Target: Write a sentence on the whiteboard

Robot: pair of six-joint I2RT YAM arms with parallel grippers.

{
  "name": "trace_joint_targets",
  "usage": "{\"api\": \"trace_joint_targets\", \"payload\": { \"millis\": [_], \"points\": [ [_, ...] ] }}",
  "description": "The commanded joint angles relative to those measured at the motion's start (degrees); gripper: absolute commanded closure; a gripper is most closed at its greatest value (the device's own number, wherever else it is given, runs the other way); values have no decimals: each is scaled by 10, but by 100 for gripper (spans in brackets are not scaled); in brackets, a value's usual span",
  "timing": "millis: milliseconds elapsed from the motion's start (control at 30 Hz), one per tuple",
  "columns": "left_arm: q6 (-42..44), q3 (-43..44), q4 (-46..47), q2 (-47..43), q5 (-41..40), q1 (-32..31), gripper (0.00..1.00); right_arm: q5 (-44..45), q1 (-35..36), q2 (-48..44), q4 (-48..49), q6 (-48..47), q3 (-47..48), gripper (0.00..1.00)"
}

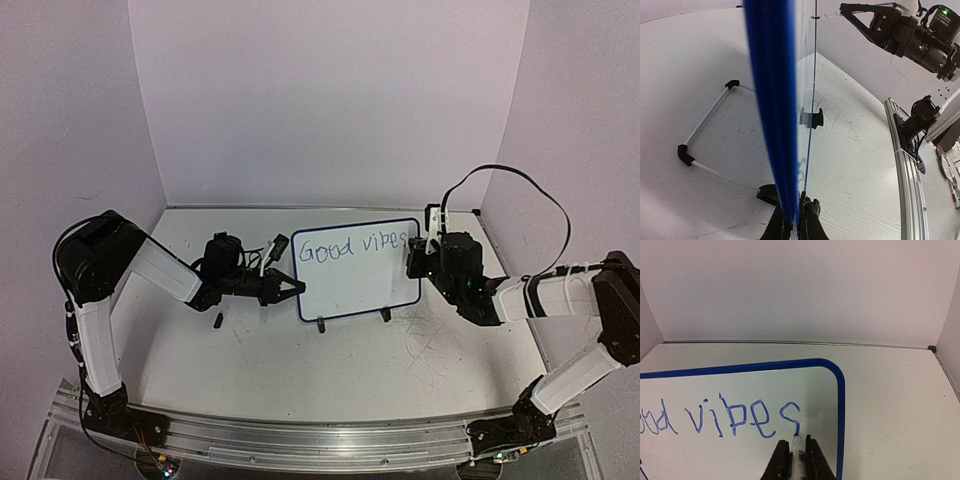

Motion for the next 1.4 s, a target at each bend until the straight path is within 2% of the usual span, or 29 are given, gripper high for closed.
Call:
{"api": "trace_joint_targets", "payload": {
  "millis": [0,400,467,667,800,1033,1233,1367],
  "points": [
    [36,2,-17,-16,-54,7,100,-15,3,13,8,4,27,100],
    [29,2,-17,-14,-56,7,100,-28,4,6,6,4,40,100],
    [24,2,-17,-14,-65,7,100,-32,4,-24,-9,13,31,100],
    [3,4,-17,-10,-108,7,100,-64,5,-201,-103,42,-32,100],
    [-14,12,-18,-1,-105,7,100,-96,5,-237,-154,14,-54,100],
    [-24,13,-18,0,-94,7,100,-165,21,-200,-183,-10,-14,100],
    [-25,13,-18,3,-95,6,100,-181,38,-139,-217,-68,57,100],
    [-22,15,-19,8,-97,6,100,-205,41,-99,-205,-78,82,100]
  ]
}}
